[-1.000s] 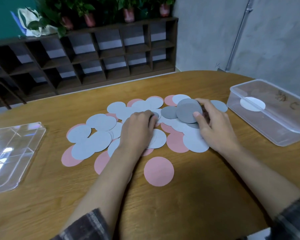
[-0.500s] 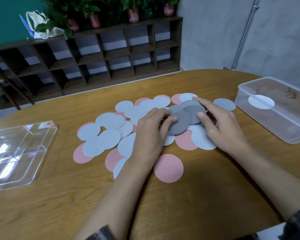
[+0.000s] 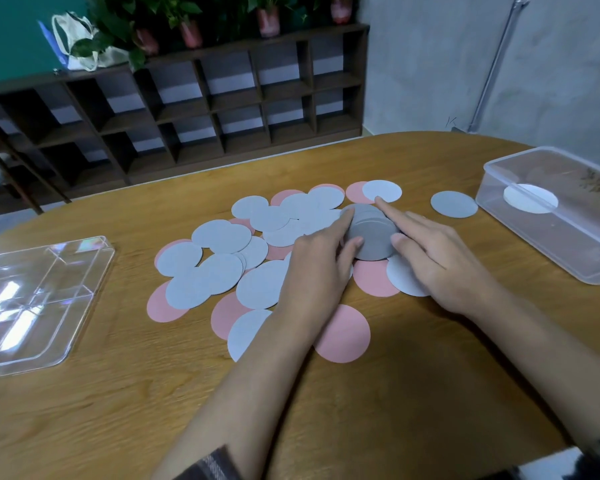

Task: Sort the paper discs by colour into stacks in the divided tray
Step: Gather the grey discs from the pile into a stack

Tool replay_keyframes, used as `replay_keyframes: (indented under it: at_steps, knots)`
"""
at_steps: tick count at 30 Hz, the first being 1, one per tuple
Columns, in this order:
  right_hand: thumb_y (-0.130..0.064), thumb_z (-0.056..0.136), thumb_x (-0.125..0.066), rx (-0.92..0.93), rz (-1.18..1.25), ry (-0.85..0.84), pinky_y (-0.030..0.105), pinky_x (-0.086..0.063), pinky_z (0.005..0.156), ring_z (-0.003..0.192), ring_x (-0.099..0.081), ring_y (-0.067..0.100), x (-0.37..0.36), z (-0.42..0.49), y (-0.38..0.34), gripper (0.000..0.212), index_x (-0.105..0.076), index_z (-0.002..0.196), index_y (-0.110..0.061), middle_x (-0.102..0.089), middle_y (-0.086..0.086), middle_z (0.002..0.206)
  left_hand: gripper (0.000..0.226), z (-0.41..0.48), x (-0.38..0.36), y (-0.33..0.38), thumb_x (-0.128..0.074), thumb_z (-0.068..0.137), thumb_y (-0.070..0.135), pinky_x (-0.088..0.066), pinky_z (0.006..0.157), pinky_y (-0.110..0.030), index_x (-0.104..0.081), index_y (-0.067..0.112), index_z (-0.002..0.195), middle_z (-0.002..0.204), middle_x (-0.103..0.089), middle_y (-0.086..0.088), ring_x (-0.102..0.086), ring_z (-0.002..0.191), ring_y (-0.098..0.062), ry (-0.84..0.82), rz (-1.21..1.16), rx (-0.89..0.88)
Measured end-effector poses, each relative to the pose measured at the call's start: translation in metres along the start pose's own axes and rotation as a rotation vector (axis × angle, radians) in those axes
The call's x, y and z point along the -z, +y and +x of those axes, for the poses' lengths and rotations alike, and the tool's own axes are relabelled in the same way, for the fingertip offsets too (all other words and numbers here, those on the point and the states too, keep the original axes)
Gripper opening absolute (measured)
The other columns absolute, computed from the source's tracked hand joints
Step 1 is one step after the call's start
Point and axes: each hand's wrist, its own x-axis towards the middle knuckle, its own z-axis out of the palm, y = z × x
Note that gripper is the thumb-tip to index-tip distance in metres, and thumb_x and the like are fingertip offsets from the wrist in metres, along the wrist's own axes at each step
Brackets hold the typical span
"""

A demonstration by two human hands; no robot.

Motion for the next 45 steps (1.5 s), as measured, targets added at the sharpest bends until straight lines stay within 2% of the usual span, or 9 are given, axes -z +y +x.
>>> replay_keyframes:
  at_steps: [6, 12, 17, 20, 27, 35, 38, 42, 45]
  knots:
    - [-0.029, 0.109, -0.042, 0.036, -0.186, -0.021, 0.021, -0.026, 0.090, 0.100, -0.037, 0.003, -0.003, 0.002, -0.001, 0.059, -0.021, 0.163, -0.019, -0.048, -0.015, 0.102, 0.050, -0.001, -0.007, 0.002, -0.050, 0.109, 0.029, -0.054, 0.087, -0.047, -0.042, 0.020, 0.158, 0.124, -0.070, -0.011, -0.061, 0.111, -0.030, -0.033, 0.168, 0.035]
    - [-0.018, 0.101, -0.059, 0.045, -0.090, 0.084, 0.014, -0.037, 0.079, 0.091, -0.055, 0.007, -0.001, 0.000, -0.002, 0.040, -0.055, 0.140, -0.028, -0.062, -0.013, 0.099, 0.049, -0.001, -0.006, 0.000, -0.050, 0.109, 0.035, -0.055, 0.083, -0.047, -0.046, 0.020, 0.155, 0.117, -0.070, -0.008, -0.061, 0.107, -0.027, -0.025, 0.213, 0.004]
    - [-0.019, 0.098, -0.062, -0.076, 0.030, 0.163, 0.015, -0.042, 0.071, 0.084, -0.060, 0.010, 0.006, 0.001, 0.002, 0.028, -0.062, 0.126, -0.028, -0.068, -0.001, 0.097, 0.056, -0.004, -0.006, 0.002, -0.050, 0.106, 0.048, -0.055, 0.091, -0.040, -0.036, 0.033, 0.158, 0.130, -0.066, 0.003, -0.060, 0.118, -0.018, -0.024, 0.105, 0.043]
    - [-0.021, 0.099, -0.061, -0.144, 0.050, 0.232, 0.012, -0.041, 0.069, 0.087, -0.058, 0.005, 0.013, 0.002, 0.006, 0.027, -0.062, 0.125, -0.028, -0.068, -0.002, 0.098, 0.050, -0.005, -0.007, -0.001, -0.053, 0.106, 0.041, -0.052, 0.095, -0.040, -0.042, 0.030, 0.153, 0.131, -0.064, 0.004, -0.057, 0.121, -0.018, -0.033, 0.087, 0.018]
    - [-0.024, 0.100, -0.057, -0.258, -0.033, 0.388, 0.032, -0.041, 0.068, 0.080, -0.057, 0.012, 0.026, -0.003, 0.016, 0.027, -0.058, 0.128, -0.027, -0.067, 0.009, 0.095, 0.031, 0.001, -0.014, -0.003, -0.058, 0.102, 0.026, -0.051, 0.094, -0.037, -0.066, 0.018, 0.130, 0.128, -0.066, 0.003, -0.061, 0.116, -0.017, -0.131, 0.132, -0.108]
    - [-0.022, 0.102, -0.055, -0.296, -0.078, 0.524, 0.029, -0.040, 0.076, 0.075, -0.052, 0.009, 0.031, -0.005, 0.022, 0.030, -0.056, 0.132, -0.022, -0.065, 0.003, 0.103, 0.049, 0.025, -0.031, 0.020, -0.057, 0.103, 0.039, -0.043, 0.112, -0.039, -0.055, 0.019, 0.149, 0.157, -0.051, 0.002, -0.048, 0.142, -0.020, -0.346, 0.202, -0.158]
    - [-0.022, 0.102, -0.055, -0.310, -0.082, 0.519, 0.029, -0.040, 0.079, 0.080, -0.054, 0.014, 0.031, -0.004, 0.024, 0.032, -0.055, 0.134, -0.021, -0.065, 0.001, 0.108, 0.051, 0.023, -0.036, 0.019, -0.060, 0.101, 0.043, -0.049, 0.107, -0.038, -0.058, 0.020, 0.147, 0.150, -0.058, 0.002, -0.056, 0.132, -0.021, -0.336, 0.198, -0.153]
    - [-0.021, 0.102, -0.056, -0.279, -0.082, 0.442, 0.027, -0.038, 0.077, 0.089, -0.056, 0.018, 0.027, -0.002, 0.024, 0.031, -0.056, 0.133, -0.021, -0.065, 0.002, 0.111, 0.046, 0.018, -0.034, 0.017, -0.067, 0.097, 0.043, -0.056, 0.085, -0.039, -0.066, 0.021, 0.137, 0.124, -0.067, 0.002, -0.064, 0.105, -0.020, -0.259, 0.177, -0.115]
    - [-0.024, 0.102, -0.057, -0.246, -0.073, 0.386, 0.027, -0.041, 0.072, 0.090, -0.058, 0.018, 0.026, -0.001, 0.024, 0.031, -0.055, 0.133, -0.024, -0.066, 0.001, 0.109, 0.038, 0.012, -0.031, 0.015, -0.065, 0.099, 0.041, -0.055, 0.082, -0.039, -0.072, 0.019, 0.130, 0.118, -0.067, 0.002, -0.064, 0.102, -0.020, -0.244, 0.182, -0.141]
